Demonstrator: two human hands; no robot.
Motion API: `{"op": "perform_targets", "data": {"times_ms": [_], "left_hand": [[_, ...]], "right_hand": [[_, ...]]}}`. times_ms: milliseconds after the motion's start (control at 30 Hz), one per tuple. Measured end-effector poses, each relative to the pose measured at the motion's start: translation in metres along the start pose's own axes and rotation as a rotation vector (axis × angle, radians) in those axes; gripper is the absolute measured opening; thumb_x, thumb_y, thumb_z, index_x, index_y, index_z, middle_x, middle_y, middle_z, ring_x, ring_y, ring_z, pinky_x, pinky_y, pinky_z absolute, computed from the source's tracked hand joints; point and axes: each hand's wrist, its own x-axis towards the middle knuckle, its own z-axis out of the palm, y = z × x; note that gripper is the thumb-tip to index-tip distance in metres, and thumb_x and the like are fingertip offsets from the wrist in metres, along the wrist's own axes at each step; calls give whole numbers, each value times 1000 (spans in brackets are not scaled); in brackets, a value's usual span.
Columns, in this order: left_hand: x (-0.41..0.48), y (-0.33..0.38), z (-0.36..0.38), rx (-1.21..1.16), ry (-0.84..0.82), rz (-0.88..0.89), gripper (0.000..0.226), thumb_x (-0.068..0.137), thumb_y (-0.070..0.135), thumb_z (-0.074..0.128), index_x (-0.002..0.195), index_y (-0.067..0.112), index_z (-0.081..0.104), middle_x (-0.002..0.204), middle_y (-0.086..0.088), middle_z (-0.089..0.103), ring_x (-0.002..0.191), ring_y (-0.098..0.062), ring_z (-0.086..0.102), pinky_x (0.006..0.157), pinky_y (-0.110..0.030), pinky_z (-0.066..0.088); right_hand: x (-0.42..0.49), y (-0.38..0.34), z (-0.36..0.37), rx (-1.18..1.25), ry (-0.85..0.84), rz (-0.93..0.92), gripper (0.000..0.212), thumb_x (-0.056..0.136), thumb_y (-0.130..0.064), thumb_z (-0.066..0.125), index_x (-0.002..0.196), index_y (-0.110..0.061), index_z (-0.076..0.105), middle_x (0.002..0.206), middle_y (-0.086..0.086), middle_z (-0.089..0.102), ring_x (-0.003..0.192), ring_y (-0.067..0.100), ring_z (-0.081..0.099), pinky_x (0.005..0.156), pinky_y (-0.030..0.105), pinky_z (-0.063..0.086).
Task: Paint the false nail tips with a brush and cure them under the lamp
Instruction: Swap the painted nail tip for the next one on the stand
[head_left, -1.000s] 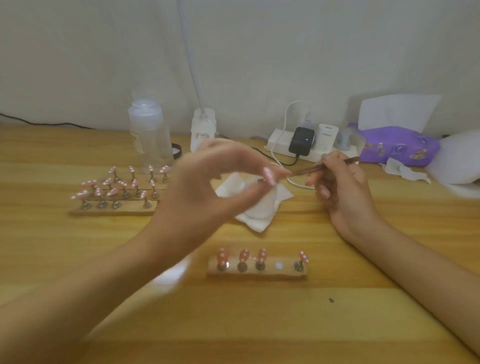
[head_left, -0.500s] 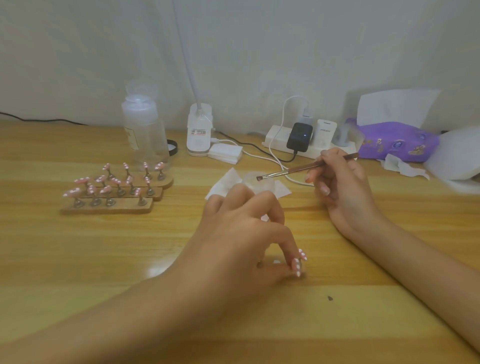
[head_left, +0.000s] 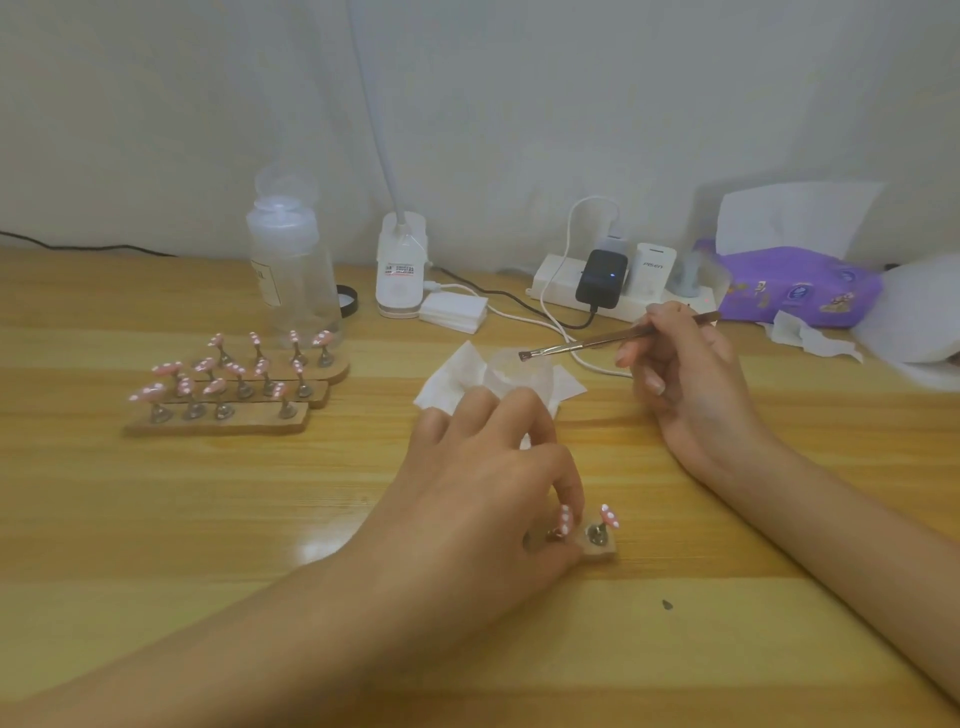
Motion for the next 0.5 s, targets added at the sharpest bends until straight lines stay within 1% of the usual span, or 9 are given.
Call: {"op": "perform_targets", "data": {"times_ms": [33,67,133,167,233,333,400,500], "left_hand": [[1,3,1,39,7,14,21,86,55,56,99,39,61,107,22,30,100,-5,25,87,-29,20],[2,6,1,79,23,36,22,86,56,55,96,38,63,108,20,35,101,-8,31,87,-32,24],[6,12,0,109,56,65,21,80,52,57,88,35,66,105,14,45,97,-14,43,82,-34,34],[8,13,-1,108,52,79,19,80,50,58,87,35,66,105,12,46,96,-16,43,81,-35,33],[11,14,0,81,39,95,16,85,48,63,92,34,64,108,13,41,98,-15,37,82,-35,27],[14,15,0,100,45,106,13,87,45,63,95,35,60,109,15,38,99,-13,31,83,-34,22],[14,16,1,123,60,134,12,83,41,69,89,34,61,104,15,45,97,-14,38,83,-34,27],[12,15,2,135,91,164,14,71,38,74,78,33,63,93,14,56,87,-17,52,74,-33,38]], "right_hand": [[0,0,0,7,7,5,25,101,-19,49,76,-14,52,55,3,64,37,8,32,38,16,27],[1,0,0,7,10,9,25,101,-20,49,76,-14,52,55,3,64,37,8,32,38,16,25],[1,1,0,-10,4,7,26,101,-21,49,76,-15,52,56,3,64,37,9,33,38,16,24],[1,1,0,-18,-1,3,26,101,-21,50,76,-16,53,56,3,64,37,9,33,38,17,23],[1,2,0,-22,-5,-3,26,100,-21,50,75,-16,53,56,3,64,37,9,33,38,17,23],[1,1,0,-19,-6,0,26,101,-21,49,76,-16,52,55,3,64,36,9,33,37,17,23],[1,1,1,-22,-9,5,25,101,-21,49,76,-15,51,55,3,64,36,9,33,37,16,24],[1,1,1,-27,-12,8,26,101,-20,48,76,-15,51,55,3,64,36,9,32,37,17,23]]}}
